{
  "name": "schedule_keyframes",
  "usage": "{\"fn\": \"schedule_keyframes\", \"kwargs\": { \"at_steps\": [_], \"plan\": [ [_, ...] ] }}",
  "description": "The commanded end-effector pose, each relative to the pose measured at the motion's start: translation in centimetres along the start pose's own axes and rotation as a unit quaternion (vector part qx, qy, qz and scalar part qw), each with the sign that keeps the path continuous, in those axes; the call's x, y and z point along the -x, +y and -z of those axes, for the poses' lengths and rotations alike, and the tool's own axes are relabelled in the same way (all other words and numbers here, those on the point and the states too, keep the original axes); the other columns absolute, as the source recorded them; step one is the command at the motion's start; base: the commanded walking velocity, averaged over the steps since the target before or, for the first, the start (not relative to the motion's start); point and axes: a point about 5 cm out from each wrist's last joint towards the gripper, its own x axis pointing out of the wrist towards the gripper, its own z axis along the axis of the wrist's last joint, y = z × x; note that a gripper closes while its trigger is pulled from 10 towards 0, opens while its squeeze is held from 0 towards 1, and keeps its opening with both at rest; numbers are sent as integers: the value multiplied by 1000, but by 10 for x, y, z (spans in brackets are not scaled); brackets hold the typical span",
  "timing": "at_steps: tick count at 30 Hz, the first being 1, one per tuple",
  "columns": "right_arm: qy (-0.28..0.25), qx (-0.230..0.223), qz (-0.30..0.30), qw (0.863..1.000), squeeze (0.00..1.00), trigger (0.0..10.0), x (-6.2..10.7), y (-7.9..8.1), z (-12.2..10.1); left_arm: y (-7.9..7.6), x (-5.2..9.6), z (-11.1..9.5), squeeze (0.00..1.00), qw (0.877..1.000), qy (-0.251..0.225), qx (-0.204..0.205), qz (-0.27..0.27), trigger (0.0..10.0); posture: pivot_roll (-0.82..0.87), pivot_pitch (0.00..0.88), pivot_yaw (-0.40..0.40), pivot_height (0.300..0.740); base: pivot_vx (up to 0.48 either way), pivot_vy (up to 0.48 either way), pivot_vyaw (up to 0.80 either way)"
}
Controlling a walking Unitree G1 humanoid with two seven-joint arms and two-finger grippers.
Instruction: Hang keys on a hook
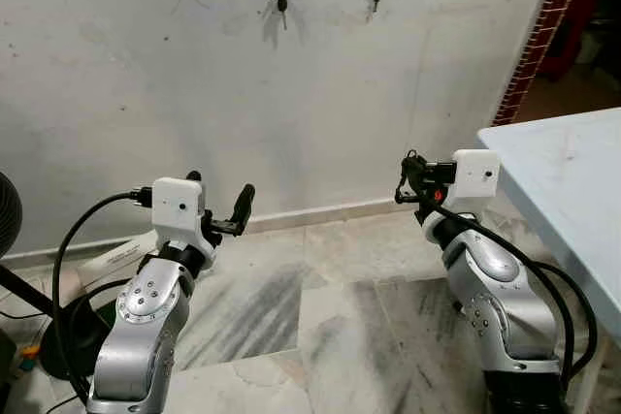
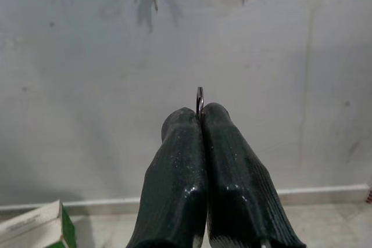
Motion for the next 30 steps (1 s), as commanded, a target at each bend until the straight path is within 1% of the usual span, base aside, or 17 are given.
{"fn": "schedule_keyframes", "kwargs": {
  "at_steps": [1, 7, 21, 22, 25, 30],
  "plan": [
    [-5, 5, 6, 1000, 0, 10000, 0, -5, -2, -2, -1, -1, 0, 1000, -3, 2, 5, 10000, 60, 0, 55, 740, 349, 0, 0],
    [-3, 6, 4, 1000, 0, 10000, 1, -3, 0, -2, 0, 0, 0, 1000, 1, 4, 6, 10000, 62, 0, 55, 740, 351, 0, 705],
    [-1, 7, 4, 1000, 0, 10000, 2, -3, 2, -2, 0, 1, 0, 1000, 4, 5, 9, 10000, 62, 0, 58, 740, 369, 0, 0],
    [0, 7, 4, 1000, 0, 10000, 2, -3, 2, -2, 1, 2, 0, 1000, 7, 12, 8, 10000, 62, 0, 58, 740, 326, 349, 0],
    [0, 7, 3, 1000, 0, 10000, 1, -3, 3, -2, 1, 2, 0, 1000, 5, 14, 7, 10000, 63, 0, 58, 740, 266, 401, 0],
    [1, 6, 4, 1000, 0, 10000, 1, -3, 3, -3, 1, 2, 0, 1000, 5, 12, 10, 10000, 63, 0, 58, 740, 48, 418, 0]
  ]
}}
